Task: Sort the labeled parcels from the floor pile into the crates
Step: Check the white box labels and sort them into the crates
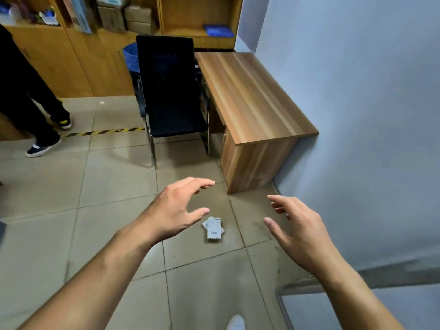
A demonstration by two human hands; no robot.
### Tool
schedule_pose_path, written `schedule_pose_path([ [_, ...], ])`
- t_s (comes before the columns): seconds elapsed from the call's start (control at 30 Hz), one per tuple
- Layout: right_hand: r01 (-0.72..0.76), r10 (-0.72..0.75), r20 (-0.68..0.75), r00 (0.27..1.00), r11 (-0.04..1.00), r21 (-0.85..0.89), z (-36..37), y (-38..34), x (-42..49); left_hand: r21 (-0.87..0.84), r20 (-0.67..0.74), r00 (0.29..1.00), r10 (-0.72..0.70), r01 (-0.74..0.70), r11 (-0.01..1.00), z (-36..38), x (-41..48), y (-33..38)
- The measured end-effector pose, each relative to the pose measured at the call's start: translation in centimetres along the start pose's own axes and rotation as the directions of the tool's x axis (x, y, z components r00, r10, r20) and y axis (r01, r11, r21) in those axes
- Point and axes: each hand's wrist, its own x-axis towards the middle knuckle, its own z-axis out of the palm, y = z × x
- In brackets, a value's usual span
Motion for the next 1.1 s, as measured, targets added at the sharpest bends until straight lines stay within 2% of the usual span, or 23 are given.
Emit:
schedule_pose_path([
  [0.13,-0.051,0.05,0.028,0.998,0.999,0.02,1.7,3.4,5.4,-0.002,0.044,0.997,0.063,-0.063,0.998,2.1,7.3,-1.6],
  [0.37,-0.049,0.033,0.123,0.992,0.991,0.124,8.4,11.5,16.2,0.055,0.045,0.999,-0.023,0.02,0.998,6.2,17.9,-6.9],
  [0.57,-0.103,0.067,0.228,0.971,0.983,0.149,15.8,18.5,23.2,0.046,0.028,0.996,-0.081,0.08,0.996,11.6,25.6,-13.5],
  [0.67,-0.151,0.099,0.247,0.964,0.968,0.201,20.6,21.7,25.4,0.098,0.056,0.993,-0.108,0.102,0.99,14.7,27.6,-18.3],
  [0.9,-0.322,0.302,0.114,0.947,0.896,0.307,40.0,30.5,26.4,0.183,0.169,0.976,-0.138,0.106,0.977,25.8,28.9,-36.7],
  [0.97,-0.371,0.345,0.138,0.928,0.878,0.301,47.4,32.9,25.1,0.215,0.213,0.961,-0.174,0.127,0.968,29.9,27.6,-43.1],
  [1.1,-0.505,0.458,0.253,0.852,0.846,0.17,61.8,37.7,21.7,0.254,0.321,0.917,-0.235,0.155,0.955,38.2,23.8,-53.6],
])
